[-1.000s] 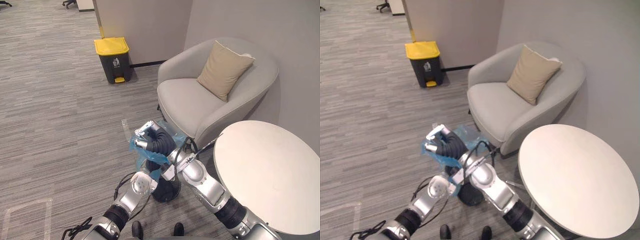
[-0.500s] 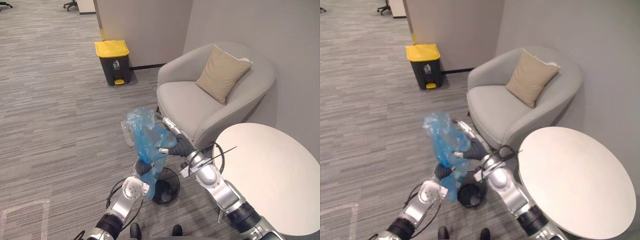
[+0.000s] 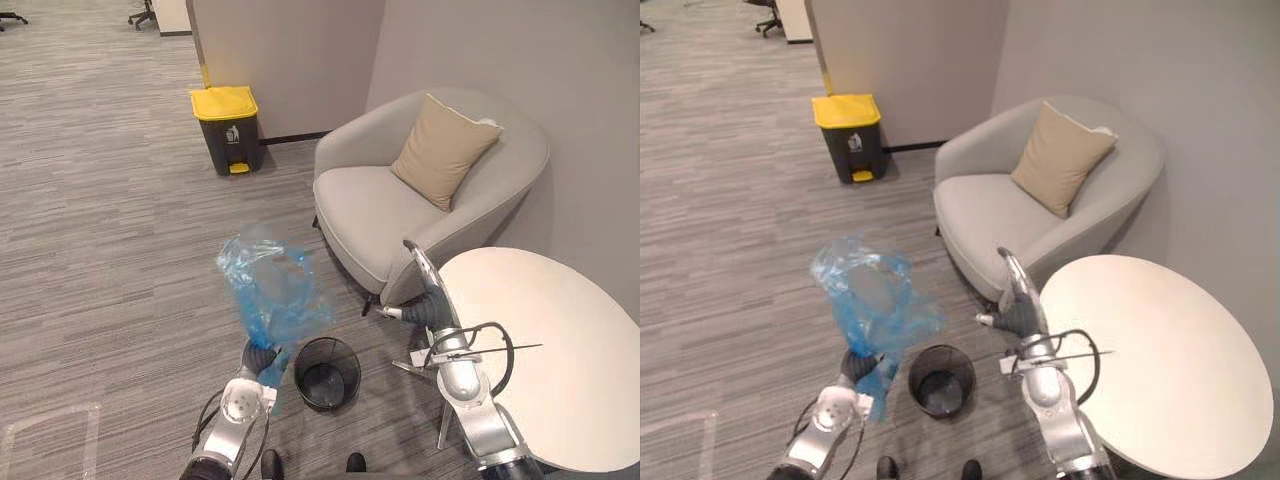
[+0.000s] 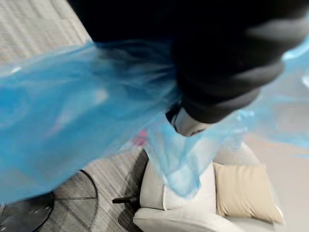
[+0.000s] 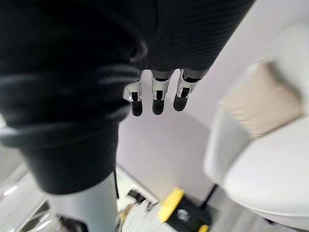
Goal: Gather rubbish on tea table into small bin, then transfer packed bag to large trash can.
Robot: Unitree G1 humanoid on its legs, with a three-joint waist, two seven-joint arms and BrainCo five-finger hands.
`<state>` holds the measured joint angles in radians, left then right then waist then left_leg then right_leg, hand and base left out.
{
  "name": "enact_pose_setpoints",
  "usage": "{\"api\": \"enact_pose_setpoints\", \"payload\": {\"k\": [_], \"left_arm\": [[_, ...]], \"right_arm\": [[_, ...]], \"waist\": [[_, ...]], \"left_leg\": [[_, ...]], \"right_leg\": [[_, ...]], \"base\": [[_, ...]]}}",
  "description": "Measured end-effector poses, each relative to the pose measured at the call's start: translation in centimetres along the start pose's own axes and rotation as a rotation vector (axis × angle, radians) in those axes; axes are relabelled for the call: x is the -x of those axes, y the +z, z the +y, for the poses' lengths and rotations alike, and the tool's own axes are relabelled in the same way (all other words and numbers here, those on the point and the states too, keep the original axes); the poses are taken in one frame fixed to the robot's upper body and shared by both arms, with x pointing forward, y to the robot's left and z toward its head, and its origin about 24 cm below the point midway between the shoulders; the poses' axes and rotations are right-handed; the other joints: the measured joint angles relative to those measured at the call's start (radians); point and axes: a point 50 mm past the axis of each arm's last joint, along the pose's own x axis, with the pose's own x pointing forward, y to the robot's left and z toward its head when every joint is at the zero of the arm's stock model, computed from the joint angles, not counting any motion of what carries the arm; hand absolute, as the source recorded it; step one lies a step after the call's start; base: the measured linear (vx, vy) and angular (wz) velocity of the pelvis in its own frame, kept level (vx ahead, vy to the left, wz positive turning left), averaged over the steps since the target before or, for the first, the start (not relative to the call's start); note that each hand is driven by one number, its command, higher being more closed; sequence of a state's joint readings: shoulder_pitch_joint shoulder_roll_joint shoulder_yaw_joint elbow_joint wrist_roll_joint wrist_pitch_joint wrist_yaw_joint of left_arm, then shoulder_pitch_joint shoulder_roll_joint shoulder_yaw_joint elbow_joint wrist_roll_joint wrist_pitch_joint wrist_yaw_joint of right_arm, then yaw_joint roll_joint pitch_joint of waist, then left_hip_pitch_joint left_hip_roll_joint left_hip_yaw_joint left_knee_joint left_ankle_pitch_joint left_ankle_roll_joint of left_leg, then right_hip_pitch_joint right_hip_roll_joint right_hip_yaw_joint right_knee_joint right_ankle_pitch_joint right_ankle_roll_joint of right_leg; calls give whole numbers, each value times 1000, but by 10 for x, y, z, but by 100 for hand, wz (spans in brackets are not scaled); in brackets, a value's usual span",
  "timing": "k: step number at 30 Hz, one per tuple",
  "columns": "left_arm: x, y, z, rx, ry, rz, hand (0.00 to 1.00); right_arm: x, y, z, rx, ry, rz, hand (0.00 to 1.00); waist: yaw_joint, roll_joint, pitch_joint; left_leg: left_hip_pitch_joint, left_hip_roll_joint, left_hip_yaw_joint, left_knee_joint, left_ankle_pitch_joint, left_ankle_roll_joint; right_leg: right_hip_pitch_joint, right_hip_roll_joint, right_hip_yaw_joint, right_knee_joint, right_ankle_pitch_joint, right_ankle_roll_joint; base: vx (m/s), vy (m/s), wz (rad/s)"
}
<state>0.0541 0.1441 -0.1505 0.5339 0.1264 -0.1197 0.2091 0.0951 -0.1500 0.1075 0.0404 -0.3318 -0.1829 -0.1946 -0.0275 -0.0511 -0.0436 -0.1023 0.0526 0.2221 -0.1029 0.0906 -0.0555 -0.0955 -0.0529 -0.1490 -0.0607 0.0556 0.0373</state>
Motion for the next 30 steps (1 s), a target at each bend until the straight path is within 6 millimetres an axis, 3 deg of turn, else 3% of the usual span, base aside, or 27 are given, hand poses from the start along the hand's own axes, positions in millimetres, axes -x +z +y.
{"api": "enact_pose_setpoints", "payload": {"k": [5, 9, 14, 18, 21, 24, 28, 29, 30], "left_arm": [[7, -27, 9, 50, 27, 120, 100], [17, -55, 13, 77, 28, 241, 100], [28, -81, 16, 101, 34, 371, 100], [39, -99, 14, 118, 27, 458, 100], [39, -102, 16, 126, 38, 475, 100], [31, -95, 16, 127, 38, 452, 100], [16, -78, 13, 158, 37, 395, 100], [12, -70, 12, 171, 41, 361, 100], [7, -61, 11, 177, 40, 323, 100]], "right_arm": [[23, -61, 14, -73, 44, 317, 0], [57, -113, 23, -99, 95, 611, 0], [93, -149, 23, -163, 66, 869, 0], [106, -160, 27, -190, 67, 975, 0], [101, -161, 27, -196, 57, 983, 0], [83, -157, 25, -205, 30, 951, 0], [78, -152, 30, -211, 28, 927, 0], [75, -149, 30, -212, 23, 910, 0], [74, -148, 29, -213, 15, 898, 0]], "waist": [[1, 4, 2], [5, 17, 7], [11, 31, 15], [13, 37, 35], [14, 39, 79], [26, 38, 128], [30, 34, 157], [34, 44, 164], [32, 46, 165]], "left_leg": [[4, -4, -5, 0, -4, -5], [18, -6, -4, -1, -10, -9], [19, -6, -2, -1, -11, -10], [21, -9, 6, -1, -9, -8], [15, -9, 27, 0, -8, -5], [-36, -6, 52, 20, -4, 7], [-129, 1, 47, 168, -58, 40], [-159, 17, 48, 206, -70, 55], [-176, 17, 21, 242, -76, 57]], "right_leg": [[14, -4, -6, -15, -1, 11], [29, -7, -6, -17, -3, 15], [29, -7, -4, -15, -4, 16], [25, -7, 5, -10, -4, 17], [-4, -8, 27, 16, -4, 18], [-81, -13, 55, 78, -6, 21], [-137, -34, 58, 163, -20, 33], [-166, -35, 67, 268, -87, 50], [-201, -39, 71, 447, -173, 40]], "base": [[2, 2, 4], [0, 0, 0], [0, 0, 0], [3, 10, -4], [-38, 37, -20], [-46, 33, -22], [-37, 38, 7], [-31, 28, 36], [-9, -16, 56]]}}
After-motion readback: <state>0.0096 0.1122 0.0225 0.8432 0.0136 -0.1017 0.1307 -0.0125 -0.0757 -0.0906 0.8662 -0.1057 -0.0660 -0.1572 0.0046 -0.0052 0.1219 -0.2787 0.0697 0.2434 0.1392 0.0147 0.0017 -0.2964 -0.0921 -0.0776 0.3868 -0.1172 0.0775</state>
